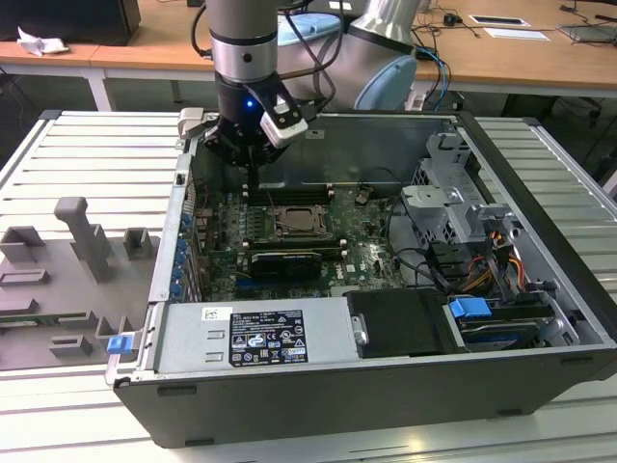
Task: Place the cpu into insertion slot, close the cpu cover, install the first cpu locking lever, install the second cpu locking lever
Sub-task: 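Install the first cpu locking lever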
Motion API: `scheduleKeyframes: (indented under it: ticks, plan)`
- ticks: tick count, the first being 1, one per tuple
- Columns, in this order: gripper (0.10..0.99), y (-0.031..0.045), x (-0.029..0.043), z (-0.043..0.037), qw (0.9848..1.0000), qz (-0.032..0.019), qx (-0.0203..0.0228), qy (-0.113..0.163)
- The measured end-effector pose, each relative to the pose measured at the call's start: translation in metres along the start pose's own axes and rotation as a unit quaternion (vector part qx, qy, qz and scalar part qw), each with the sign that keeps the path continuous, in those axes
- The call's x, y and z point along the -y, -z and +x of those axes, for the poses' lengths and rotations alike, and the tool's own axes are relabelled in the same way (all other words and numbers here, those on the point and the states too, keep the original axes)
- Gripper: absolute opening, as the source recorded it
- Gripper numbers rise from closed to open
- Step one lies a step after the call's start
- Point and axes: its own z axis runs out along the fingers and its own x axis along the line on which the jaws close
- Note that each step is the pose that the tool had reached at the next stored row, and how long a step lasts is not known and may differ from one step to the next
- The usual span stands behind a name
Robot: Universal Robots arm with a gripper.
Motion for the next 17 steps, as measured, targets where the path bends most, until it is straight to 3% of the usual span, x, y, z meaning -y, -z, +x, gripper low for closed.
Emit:
scheduleKeyframes:
  ticks: [3, 6, 7, 15, 16, 17]
  plan:
    - [0.106, -0.0002, -0.0009, -0.0062, 1.0, 0.0, 0.0, 0.0]
    - [0.106, -0.0007, -0.002, -0.0193, 1.0, 0.0, 0.0, -0.001]
    - [0.106, -0.0014, -0.002, -0.0273, 1.0, 0.0, 0.0, -0.001]
    - [0.106, -0.0067, 0.0005, -0.0601, 1.0, 0.0, 0.0, -0.002]
    - [0.106, -0.0073, 0.0008, -0.062, 1.0, -0.0009, 0.0002, -0.002]
    - [0.106, -0.0082, 0.001, -0.0641, 1.0, -0.0097, 0.001, -0.002]
